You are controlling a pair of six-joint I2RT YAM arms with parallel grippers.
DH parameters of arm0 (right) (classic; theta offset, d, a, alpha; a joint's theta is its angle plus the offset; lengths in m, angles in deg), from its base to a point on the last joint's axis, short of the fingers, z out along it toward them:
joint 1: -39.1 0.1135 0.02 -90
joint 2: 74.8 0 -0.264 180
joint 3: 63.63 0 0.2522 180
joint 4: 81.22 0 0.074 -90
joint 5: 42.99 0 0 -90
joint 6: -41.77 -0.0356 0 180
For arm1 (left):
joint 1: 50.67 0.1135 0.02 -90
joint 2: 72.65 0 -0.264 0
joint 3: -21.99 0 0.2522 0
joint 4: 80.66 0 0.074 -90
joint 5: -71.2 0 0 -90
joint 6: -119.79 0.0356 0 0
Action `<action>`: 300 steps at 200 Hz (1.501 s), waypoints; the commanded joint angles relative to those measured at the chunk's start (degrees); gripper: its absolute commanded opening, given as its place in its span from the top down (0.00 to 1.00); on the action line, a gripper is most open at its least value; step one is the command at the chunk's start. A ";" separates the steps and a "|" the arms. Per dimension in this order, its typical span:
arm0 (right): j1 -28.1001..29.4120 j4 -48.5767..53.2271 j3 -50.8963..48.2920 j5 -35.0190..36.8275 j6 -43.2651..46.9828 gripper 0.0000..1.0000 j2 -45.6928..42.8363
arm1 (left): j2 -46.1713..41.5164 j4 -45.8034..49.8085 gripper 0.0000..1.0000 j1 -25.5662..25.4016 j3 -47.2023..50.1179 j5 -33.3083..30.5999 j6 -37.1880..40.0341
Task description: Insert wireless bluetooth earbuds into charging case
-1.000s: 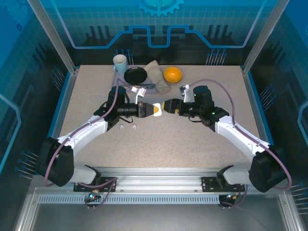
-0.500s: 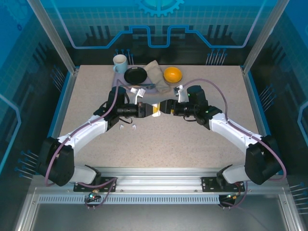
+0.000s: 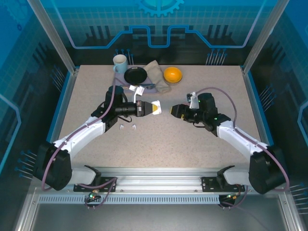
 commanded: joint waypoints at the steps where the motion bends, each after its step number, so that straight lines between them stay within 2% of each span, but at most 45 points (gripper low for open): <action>1: 0.28 -3.34 0.04 -4.62 0.75 0.37 -2.44 | 0.69 -3.43 1.00 -0.03 0.22 2.02 -0.28; 53: 1.47 -6.25 4.23 -8.91 1.77 0.54 0.89 | 2.21 -6.65 1.00 -0.04 0.20 3.14 -2.34; 77: 2.30 -7.23 5.59 -9.37 1.45 0.58 2.34 | 2.54 -7.00 1.00 -0.04 0.34 3.21 -2.69; 160: 4.54 -8.69 8.07 -9.66 1.51 0.62 5.67 | 3.03 -8.25 1.00 -0.10 -0.17 3.66 -3.76; 200: 4.49 -8.52 8.94 -10.57 1.74 0.69 6.96 | 3.02 -8.67 1.00 -0.17 -0.34 4.01 -4.20; 300: 4.54 -9.53 7.25 -11.72 1.72 0.68 7.37 | 3.10 -8.84 1.00 -0.12 -1.99 4.00 -4.74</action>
